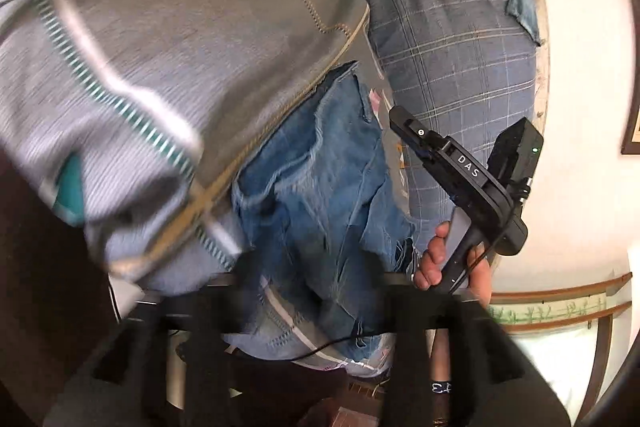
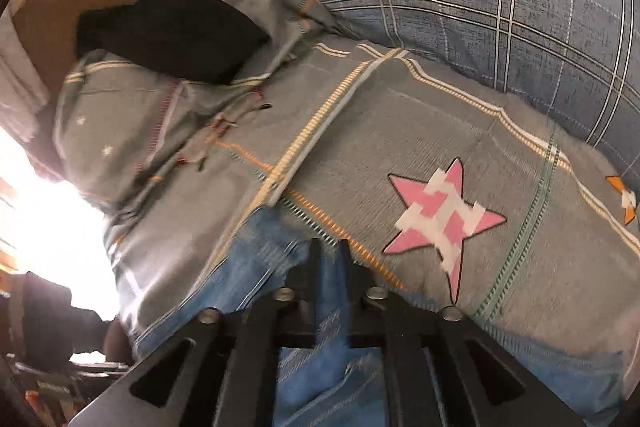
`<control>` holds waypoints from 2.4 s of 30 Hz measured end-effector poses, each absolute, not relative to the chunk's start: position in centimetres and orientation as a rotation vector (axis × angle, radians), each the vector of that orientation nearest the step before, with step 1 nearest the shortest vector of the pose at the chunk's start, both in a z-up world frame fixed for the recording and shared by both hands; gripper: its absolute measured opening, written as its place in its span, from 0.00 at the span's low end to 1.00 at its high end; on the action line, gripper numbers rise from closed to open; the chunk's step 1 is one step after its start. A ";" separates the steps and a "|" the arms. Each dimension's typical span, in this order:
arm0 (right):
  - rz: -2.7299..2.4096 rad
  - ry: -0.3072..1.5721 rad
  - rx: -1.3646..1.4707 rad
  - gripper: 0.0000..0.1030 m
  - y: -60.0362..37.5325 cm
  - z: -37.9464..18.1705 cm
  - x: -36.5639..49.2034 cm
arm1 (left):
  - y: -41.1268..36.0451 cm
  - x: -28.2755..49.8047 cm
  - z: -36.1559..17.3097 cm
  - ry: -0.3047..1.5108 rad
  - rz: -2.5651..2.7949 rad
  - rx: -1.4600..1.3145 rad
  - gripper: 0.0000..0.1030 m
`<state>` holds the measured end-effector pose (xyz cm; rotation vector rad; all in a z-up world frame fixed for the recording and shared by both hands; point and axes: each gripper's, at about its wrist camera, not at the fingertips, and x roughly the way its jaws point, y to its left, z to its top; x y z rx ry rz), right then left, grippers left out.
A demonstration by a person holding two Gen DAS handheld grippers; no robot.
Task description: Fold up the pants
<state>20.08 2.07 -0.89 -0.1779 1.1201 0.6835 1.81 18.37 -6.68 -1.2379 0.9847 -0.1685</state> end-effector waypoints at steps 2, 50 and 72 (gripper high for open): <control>0.681 1.105 -0.202 0.55 1.9 -0.6 19.7 | 18.0 1.3 -7.2 0.970 -0.147 -1.244 0.67; 0.268 0.969 0.424 0.16 -35.4 -2.2 6.8 | -11.8 9.6 -0.4 1.287 -0.776 -0.444 0.42; 0.355 0.857 0.601 0.06 -32.1 -0.8 9.5 | -6.8 22.8 0.7 1.140 -0.586 -0.655 0.49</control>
